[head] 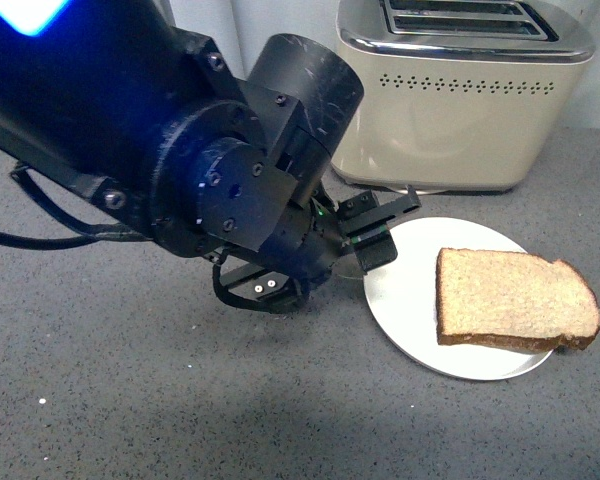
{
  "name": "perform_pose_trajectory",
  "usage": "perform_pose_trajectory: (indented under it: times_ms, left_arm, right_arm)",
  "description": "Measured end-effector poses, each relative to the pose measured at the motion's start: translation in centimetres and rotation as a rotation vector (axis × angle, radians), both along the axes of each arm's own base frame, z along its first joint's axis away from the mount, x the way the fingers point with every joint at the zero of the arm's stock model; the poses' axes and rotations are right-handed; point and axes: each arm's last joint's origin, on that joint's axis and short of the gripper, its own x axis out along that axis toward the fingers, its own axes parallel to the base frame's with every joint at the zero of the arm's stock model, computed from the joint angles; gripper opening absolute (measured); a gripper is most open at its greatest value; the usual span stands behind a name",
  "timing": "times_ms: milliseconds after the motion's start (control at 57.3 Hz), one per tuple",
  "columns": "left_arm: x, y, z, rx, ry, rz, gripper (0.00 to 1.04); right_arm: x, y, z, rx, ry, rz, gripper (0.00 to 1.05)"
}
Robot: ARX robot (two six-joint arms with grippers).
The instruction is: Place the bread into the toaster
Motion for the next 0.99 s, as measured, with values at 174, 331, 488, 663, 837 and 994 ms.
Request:
perform_pose_trajectory:
  times_ms: [174,331,488,663,837,994]
  left_arm:
    - [-1.5,2.3,3.1,0.090,-0.181,0.109,0.81]
    - [-4.2,5.5,5.8,0.193,-0.359,0.204,0.99]
    - [-7.1,9.0,6.3,0.306,-0.525,0.278,0.92]
    - [-11.4,13.8,7.6,0.415,-0.943,0.266,0.62]
    - [-14.0,16.4,9.0,0.470,-1.013,0.237,0.31]
    - [-15.9,18.1,9.3,0.493,-1.005,0.233,0.04]
  right_arm:
    - [0.0,0.0,0.0,0.000,0.000,0.000,0.95]
    - [0.0,0.0,0.0,0.000,0.000,0.000,0.95]
    - [0.0,0.0,0.0,0.000,0.000,0.000,0.95]
    - [0.0,0.0,0.0,0.000,0.000,0.000,0.95]
    - [0.0,0.0,0.0,0.000,0.000,0.000,0.95]
    - [0.0,0.0,0.0,0.000,0.000,0.000,0.95]
